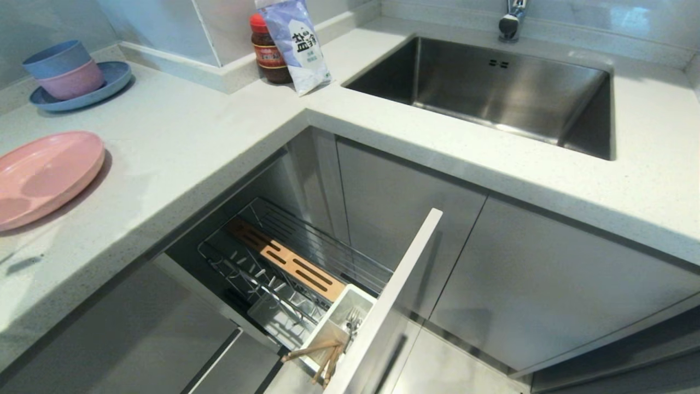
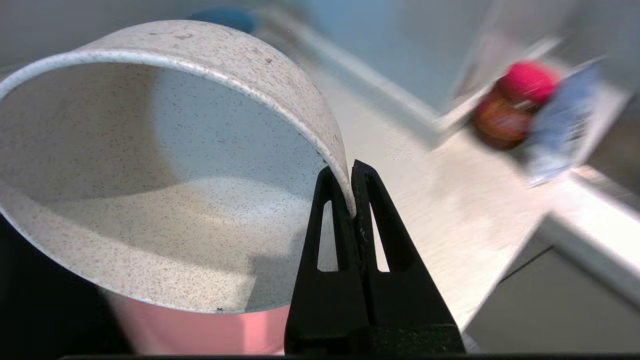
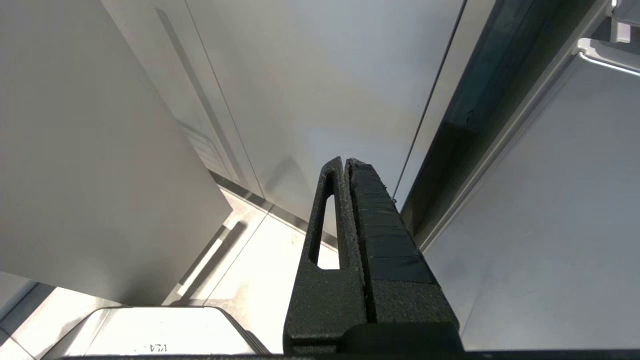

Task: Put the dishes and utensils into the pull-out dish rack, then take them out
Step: Take the bowl out of the cupboard

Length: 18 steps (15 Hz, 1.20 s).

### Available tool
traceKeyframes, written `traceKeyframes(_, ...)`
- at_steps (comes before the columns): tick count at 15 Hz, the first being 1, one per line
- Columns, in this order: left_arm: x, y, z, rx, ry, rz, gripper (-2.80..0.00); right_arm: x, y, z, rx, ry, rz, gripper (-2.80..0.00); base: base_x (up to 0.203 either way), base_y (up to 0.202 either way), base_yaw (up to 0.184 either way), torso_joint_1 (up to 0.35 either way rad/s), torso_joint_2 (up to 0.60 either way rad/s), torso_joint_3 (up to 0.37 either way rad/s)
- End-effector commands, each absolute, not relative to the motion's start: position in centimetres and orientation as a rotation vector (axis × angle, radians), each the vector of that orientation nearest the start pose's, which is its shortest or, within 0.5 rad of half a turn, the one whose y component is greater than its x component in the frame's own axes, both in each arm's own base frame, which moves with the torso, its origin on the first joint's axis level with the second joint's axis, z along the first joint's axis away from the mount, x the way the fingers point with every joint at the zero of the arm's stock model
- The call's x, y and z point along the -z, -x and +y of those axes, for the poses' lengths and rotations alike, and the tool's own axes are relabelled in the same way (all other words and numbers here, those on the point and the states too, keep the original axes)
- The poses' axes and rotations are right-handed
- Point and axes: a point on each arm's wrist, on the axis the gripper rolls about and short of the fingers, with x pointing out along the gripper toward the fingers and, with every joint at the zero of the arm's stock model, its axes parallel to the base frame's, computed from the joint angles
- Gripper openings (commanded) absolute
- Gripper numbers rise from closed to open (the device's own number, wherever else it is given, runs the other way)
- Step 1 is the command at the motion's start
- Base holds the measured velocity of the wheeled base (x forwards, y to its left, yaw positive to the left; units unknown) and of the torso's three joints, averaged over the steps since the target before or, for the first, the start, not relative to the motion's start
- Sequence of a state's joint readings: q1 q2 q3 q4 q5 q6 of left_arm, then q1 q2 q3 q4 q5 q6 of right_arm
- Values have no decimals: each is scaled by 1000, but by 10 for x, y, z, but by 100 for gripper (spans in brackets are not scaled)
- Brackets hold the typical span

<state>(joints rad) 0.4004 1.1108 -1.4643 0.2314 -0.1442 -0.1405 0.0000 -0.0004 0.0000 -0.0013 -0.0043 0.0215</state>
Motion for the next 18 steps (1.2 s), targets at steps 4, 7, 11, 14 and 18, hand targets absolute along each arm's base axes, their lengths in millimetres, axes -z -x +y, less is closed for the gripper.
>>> traceKeyframes(4, -404, -108, 64, -360, 92, 245, -280, -75, 23, 0, 5, -21, -3, -280, 0, 0, 0, 0, 0, 0)
traceKeyframes(7, -402, -120, 72, -336, 133, 439, -280, -75, 23, 0, 5, -21, -3, -280, 0, 0, 0, 0, 0, 0)
traceKeyframes(11, -389, -155, 89, -287, 136, 545, -280, -75, 23, 0, 5, -21, -3, -280, 0, 0, 0, 0, 0, 0)
traceKeyframes(14, -380, -174, 87, -224, 138, 596, -280, -75, 23, 0, 5, -21, -3, -280, 0, 0, 0, 0, 0, 0)
traceKeyframes(18, -373, -186, 88, -194, 142, 629, -280, -75, 23, 0, 5, -21, -3, -280, 0, 0, 0, 0, 0, 0)
